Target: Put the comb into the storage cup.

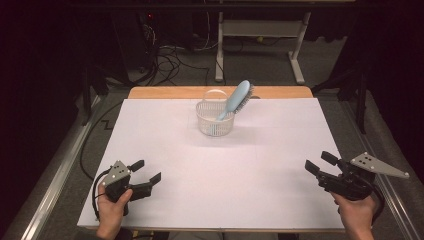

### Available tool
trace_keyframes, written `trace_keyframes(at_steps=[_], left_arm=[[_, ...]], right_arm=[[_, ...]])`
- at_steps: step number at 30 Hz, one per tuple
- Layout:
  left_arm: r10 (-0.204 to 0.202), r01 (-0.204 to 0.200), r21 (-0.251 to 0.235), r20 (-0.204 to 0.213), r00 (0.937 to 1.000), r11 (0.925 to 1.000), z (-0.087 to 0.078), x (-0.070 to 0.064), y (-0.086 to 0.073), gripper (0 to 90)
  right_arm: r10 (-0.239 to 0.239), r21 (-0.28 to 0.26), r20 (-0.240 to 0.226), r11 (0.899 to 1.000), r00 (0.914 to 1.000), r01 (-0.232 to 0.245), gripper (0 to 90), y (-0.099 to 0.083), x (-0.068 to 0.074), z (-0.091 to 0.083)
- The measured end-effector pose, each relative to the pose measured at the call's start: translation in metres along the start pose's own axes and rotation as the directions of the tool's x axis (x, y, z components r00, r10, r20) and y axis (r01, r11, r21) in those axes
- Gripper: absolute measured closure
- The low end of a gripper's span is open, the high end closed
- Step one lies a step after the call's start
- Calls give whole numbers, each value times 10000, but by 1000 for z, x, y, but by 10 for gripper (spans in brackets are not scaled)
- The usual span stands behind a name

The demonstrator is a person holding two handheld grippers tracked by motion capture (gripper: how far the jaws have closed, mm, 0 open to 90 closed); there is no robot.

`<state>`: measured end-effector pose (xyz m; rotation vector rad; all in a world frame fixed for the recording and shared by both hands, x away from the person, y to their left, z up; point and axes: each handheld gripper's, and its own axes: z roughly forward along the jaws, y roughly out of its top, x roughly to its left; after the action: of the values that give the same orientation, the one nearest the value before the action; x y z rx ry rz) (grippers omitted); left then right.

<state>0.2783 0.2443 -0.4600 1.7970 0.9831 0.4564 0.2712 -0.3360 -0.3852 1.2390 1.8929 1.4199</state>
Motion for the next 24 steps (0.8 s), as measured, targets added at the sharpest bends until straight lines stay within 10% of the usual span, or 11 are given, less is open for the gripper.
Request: trace_keyframes(at_steps=[24], left_arm=[[-46, 46, 19, -44, 10000, 10000, 0, 1, 0, 210]], right_arm=[[236, 118, 318, 9996, 9992, -240, 300, -14, -7, -9]])
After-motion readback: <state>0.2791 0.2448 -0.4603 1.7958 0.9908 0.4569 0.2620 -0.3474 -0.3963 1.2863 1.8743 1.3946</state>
